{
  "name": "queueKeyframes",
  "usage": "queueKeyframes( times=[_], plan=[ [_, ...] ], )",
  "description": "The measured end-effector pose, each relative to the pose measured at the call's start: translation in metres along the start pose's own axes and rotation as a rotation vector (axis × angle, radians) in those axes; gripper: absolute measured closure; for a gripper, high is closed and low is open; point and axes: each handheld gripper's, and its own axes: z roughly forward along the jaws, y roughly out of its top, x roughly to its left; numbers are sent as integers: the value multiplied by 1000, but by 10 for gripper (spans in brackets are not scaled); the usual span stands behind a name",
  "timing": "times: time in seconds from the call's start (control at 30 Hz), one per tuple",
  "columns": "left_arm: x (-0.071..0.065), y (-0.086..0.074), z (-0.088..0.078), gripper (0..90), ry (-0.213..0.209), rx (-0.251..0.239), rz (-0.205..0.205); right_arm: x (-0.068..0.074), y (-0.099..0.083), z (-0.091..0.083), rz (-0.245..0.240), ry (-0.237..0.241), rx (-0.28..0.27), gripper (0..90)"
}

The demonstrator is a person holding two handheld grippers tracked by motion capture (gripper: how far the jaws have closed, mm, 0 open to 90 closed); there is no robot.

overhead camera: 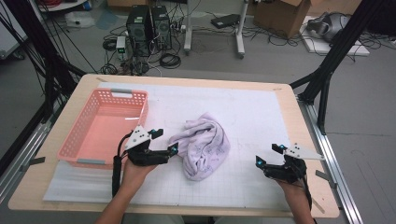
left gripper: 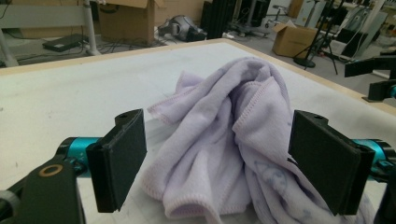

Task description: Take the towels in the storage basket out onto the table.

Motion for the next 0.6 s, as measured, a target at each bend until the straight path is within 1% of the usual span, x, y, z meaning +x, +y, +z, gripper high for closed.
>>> queueKeyframes(
  times=[0.07, 0.1, 0.13, 0.17, 0.2, 0.23, 0.33, 0.37, 0.43, 0.5, 0.53, 0.6],
  plan=[
    [-2, -6, -1, 195, -2, -4, 5, 0, 0, 1, -6, -1, 0, 148],
    [-3, -9, -1, 195, 1, -9, 13, 0, 0, 1, -1, 0, 1, 148],
    [-3, -10, 0, 196, -5, 2, 23, 0, 0, 2, 3, -2, 2, 148],
    [-4, -11, 1, 196, -2, 9, 27, 0, 0, 2, 4, -3, 5, 148],
    [-3, -11, 1, 196, -4, 5, 29, -1, 0, 3, 3, -6, 2, 148],
    [-2, -12, 2, 196, -13, 1, 18, -1, 0, 3, 3, -7, 9, 148],
    [-1, -13, 3, 197, -19, 8, 22, -3, -1, 3, 1, -14, 12, 148],
    [0, -13, 3, 199, -19, 5, 15, -3, -1, 3, 7, -17, 17, 147],
    [1, -13, 3, 201, -16, 1, 9, -3, -2, 3, 2, -17, 17, 148],
    [1, -13, 2, 201, -9, 3, 14, -4, -2, 2, -1, -20, 17, 148],
    [1, -13, 2, 201, -10, 3, 14, -3, -2, 2, 5, -18, 21, 147],
    [0, -12, 2, 203, -11, 2, 13, -3, -2, 2, -1, -16, 13, 147]
  ],
)
